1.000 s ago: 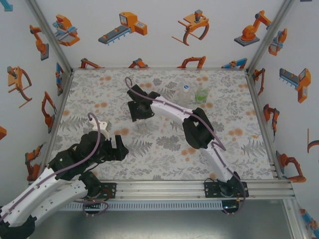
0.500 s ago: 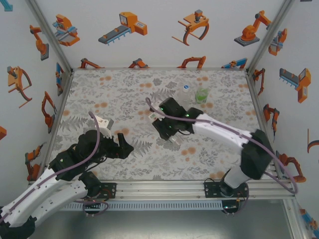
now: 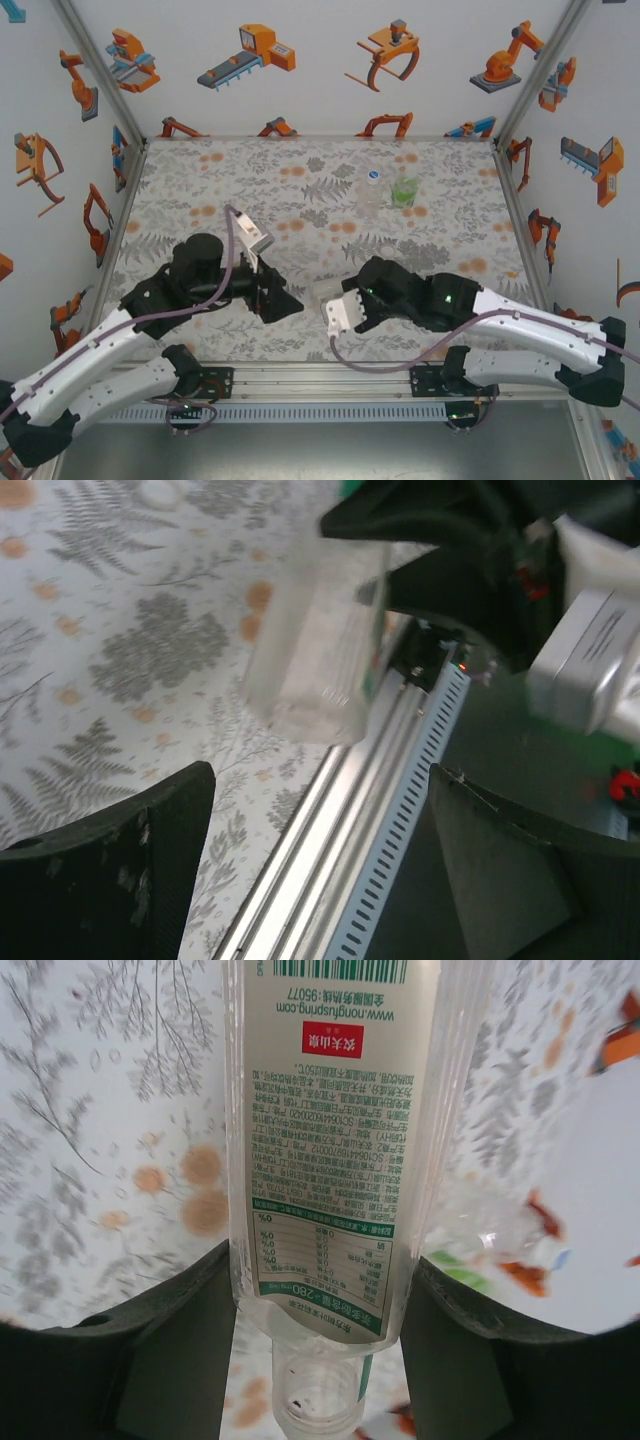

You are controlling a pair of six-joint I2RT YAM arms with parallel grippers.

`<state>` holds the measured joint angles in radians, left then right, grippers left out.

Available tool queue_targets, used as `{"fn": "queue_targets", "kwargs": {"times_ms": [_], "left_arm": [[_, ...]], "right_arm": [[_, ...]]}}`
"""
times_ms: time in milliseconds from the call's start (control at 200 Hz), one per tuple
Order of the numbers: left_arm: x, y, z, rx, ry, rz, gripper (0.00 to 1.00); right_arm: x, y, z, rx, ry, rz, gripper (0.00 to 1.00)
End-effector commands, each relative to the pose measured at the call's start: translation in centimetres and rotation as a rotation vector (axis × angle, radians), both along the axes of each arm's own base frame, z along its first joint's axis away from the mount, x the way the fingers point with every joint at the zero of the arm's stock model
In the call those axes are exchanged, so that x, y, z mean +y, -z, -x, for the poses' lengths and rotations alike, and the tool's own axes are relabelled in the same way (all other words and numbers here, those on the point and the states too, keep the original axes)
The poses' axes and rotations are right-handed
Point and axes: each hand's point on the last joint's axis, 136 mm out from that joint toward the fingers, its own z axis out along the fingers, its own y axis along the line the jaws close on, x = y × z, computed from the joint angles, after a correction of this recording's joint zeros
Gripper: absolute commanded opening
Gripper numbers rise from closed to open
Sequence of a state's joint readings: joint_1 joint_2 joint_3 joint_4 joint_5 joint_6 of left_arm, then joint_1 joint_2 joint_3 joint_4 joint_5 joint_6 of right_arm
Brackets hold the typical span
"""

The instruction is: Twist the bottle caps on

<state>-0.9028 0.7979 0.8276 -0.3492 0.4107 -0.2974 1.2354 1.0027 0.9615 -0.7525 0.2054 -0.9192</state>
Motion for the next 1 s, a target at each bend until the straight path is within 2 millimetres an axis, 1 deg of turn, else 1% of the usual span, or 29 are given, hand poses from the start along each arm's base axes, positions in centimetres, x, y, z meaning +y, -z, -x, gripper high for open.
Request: {"fn": "queue_targets", "kwargs": {"times_ms": [0,105,175,285,451,616,706,821,906,991], "left_arm": [[-2.6,-1.3,2.5,-0.062,0.193,0.004,0.80],[-4.4,-0.3,2.9,-0.030,0.236,-0.038,0.81],[-5.1,0.5,2.6,-0.019,0.230,-0.071,0.81],[-5.8,1.5,1.7,-0.026,0.187,-0.116,0.81],[-6.4,2.2,1.6,-0.035,0.185,-0.162,0.81],[-6.4,3.3,1.2,-0.038,0.164,-0.222,0.82],[-5.8,3.7,0.2,-0.055,0.110,-0.263,0.82],[-4.9,3.4,-0.6,-0.094,0.055,-0.271,0.83],[-5.1,3.0,0.0,-0.096,0.082,-0.242,0.86],[-5.8,3.2,0.8,-0.066,0.139,-0.230,0.86]], "right_arm": [[-0.7,-0.7,-1.7,-0.295,-0.078,0.155,0.14],[0.0,-1.4,-1.6,-0.422,-0.127,0.200,0.09],[0.4,-1.8,-1.1,-0.465,-0.170,0.215,0.07],[1.0,-2.5,0.0,-0.494,-0.224,0.200,0.04],[1.5,-3.1,1.1,-0.498,-0.264,0.179,0.02],[1.6,-3.5,1.4,-0.509,-0.273,0.183,0.00],[1.5,-3.5,1.4,-0.510,-0.275,0.191,0.00],[1.5,-3.7,1.6,-0.511,-0.280,0.187,0.00],[1.8,-3.8,1.7,-0.511,-0.283,0.179,0.00],[2.1,-3.7,1.7,-0.510,-0.291,0.180,0.00]]}}
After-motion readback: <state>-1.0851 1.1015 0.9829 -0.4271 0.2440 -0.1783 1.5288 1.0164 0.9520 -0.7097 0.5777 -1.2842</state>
